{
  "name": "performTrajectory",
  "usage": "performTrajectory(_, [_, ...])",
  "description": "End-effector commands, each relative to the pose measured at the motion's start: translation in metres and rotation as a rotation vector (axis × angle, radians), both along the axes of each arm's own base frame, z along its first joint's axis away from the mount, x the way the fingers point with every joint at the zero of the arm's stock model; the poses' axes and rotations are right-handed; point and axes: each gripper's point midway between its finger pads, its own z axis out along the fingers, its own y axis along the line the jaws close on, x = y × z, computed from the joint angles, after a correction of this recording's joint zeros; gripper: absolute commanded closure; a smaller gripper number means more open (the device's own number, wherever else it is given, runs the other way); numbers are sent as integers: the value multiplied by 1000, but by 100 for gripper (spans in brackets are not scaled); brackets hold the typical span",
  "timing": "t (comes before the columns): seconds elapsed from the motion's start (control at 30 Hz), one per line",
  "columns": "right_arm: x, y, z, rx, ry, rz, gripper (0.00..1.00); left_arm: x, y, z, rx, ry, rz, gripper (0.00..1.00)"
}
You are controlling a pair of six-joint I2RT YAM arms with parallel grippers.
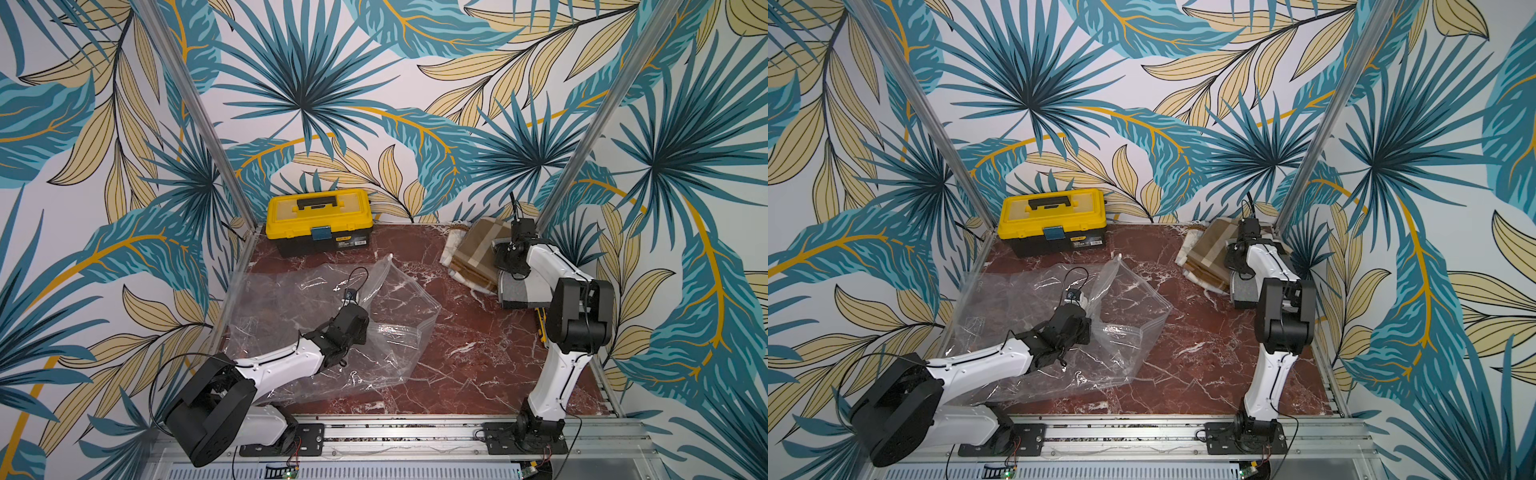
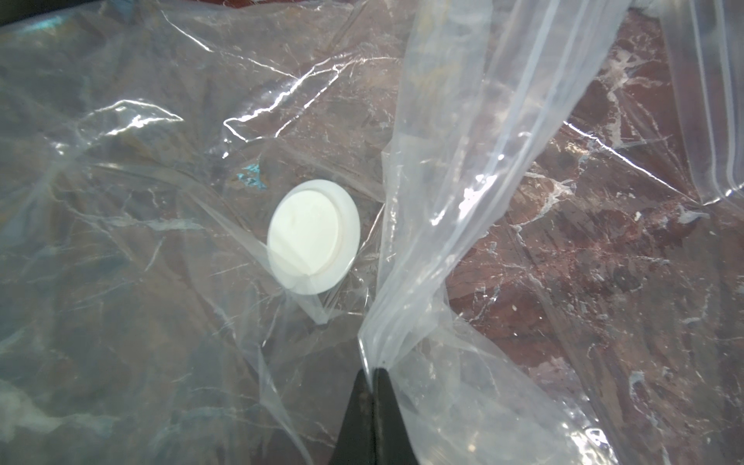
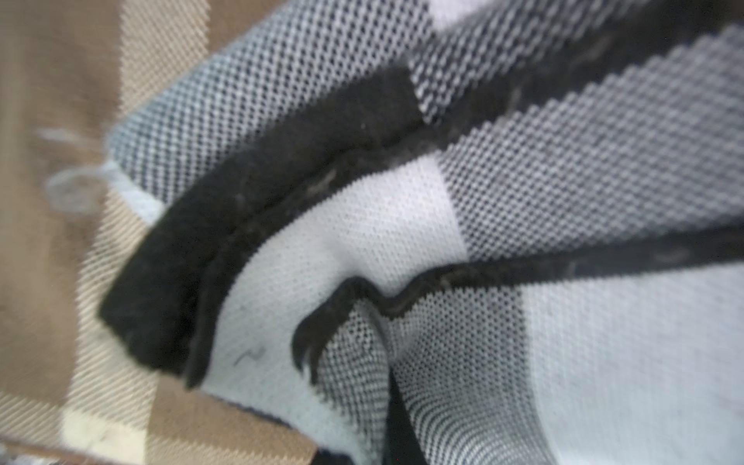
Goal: Take the blanket out of the vacuum bag
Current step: Adjust the blanket at the corner of the board.
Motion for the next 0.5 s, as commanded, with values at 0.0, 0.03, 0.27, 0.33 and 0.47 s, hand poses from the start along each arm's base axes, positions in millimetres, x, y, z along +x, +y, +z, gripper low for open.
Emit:
performTrajectory(0.0, [0,22,27,102,-97,40,100,1,-5,3,-18,-9,-8,100])
performTrajectory(0.03, [3,28,37,132,-139,54,100,1,-5,2,-19,-9,-8,100])
performTrajectory(0.27, [8,40,87,223,-297,49,100,1,-6,0,-21,-6,-10,100])
performTrajectory(0.33, [8,39,99,225,-332,38,100,0,-6,0,-20,-7,-8,100])
performTrajectory(0.47, [15,33,118,206,-401,10,100,0,-5,-2,-19,-7,-9,100])
